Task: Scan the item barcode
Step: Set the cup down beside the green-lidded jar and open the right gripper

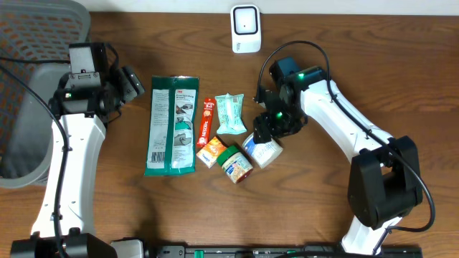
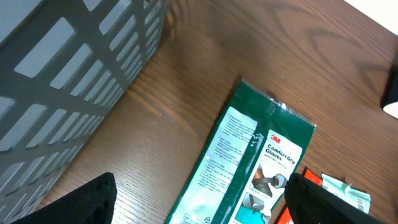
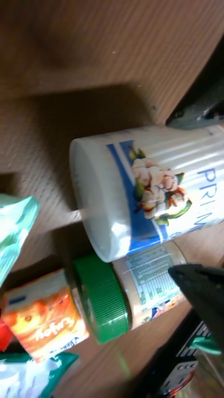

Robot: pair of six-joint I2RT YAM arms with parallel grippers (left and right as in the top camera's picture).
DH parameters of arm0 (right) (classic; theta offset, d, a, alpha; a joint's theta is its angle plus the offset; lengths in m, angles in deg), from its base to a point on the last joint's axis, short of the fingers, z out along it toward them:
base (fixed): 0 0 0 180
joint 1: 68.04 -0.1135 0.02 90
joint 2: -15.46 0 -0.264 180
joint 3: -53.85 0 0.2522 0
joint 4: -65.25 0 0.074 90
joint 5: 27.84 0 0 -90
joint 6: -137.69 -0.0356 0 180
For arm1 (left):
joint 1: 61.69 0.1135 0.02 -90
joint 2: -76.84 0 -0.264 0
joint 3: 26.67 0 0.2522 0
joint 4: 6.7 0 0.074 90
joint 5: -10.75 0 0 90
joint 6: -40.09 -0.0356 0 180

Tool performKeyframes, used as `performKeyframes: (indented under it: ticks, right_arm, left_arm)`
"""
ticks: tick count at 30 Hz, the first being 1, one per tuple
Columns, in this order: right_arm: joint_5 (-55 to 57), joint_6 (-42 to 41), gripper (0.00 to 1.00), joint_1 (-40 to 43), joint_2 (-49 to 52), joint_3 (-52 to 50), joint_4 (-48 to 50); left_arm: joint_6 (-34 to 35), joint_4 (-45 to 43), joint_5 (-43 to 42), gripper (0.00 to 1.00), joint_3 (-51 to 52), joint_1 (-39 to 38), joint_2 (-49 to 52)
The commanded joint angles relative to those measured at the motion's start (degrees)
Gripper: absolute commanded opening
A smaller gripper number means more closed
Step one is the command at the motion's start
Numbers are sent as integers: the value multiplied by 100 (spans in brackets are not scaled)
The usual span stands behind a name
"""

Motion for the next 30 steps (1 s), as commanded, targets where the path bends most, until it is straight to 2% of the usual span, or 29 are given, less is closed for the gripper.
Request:
performKeyframes:
  ticks: [1, 5, 8, 11, 22, 30]
  right_arm:
    - [-212, 37, 57, -7, -26, 197, 26]
    - [-96, 39, 54, -7, -26, 216, 17]
    - [299, 39, 59, -24, -24, 210, 17]
    - [601, 37, 59, -44, -24, 179, 26]
    - [481, 33, 57, -92, -31, -116, 142]
    - [393, -610, 61, 120, -37, 1705, -267]
  left_arm:
    - [-52, 13, 50, 86, -46, 20, 22]
    - [-52, 11, 52, 86, -46, 20, 22]
    - [-52, 13, 50, 86, -46, 20, 22]
    - [-55, 11, 50, 86, -46, 20, 22]
    - [-55, 11, 50, 86, -46, 20, 22]
    - [-55, 13, 50, 86, -46, 20, 22]
